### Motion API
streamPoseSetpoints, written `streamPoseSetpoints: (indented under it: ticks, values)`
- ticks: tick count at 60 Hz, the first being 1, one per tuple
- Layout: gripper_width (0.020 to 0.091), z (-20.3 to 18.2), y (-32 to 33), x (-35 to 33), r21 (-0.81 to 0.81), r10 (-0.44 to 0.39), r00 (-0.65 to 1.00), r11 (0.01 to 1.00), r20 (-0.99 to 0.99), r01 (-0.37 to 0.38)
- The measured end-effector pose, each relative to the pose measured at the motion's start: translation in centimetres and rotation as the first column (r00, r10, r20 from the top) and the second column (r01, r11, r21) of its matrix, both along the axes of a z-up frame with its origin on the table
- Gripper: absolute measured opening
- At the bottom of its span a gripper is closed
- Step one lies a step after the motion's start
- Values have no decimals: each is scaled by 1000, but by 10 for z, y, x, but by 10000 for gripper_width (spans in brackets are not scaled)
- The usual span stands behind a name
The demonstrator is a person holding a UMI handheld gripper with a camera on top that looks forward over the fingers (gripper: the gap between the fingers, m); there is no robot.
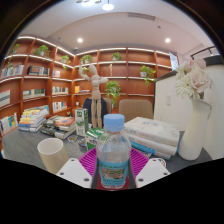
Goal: Pour water
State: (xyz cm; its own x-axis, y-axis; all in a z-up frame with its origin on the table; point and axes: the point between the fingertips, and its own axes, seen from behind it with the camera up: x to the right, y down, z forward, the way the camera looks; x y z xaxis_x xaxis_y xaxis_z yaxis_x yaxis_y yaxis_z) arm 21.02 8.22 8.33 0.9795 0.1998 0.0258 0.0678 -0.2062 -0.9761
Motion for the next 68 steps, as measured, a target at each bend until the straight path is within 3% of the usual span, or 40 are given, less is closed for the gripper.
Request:
streamPoseSetpoints:
  ticks: [3, 9, 12, 25, 42, 68]
  values:
    - [491, -5, -2, 3, -28, -19, 1000, 999, 10, 19]
    - [747, -2, -16, 9, -43, -67, 998, 997, 12, 68]
    - [791, 4, -28, 9, -32, -73, 997, 997, 9, 73]
    - [783, 31, -104, 1, -29, -125, 991, 992, -37, 124]
    - [787, 61, -164, 10, -14, -250, 967, 968, -45, 249]
    - [787, 85, -201, 3, 20, -243, 969, 969, -46, 244]
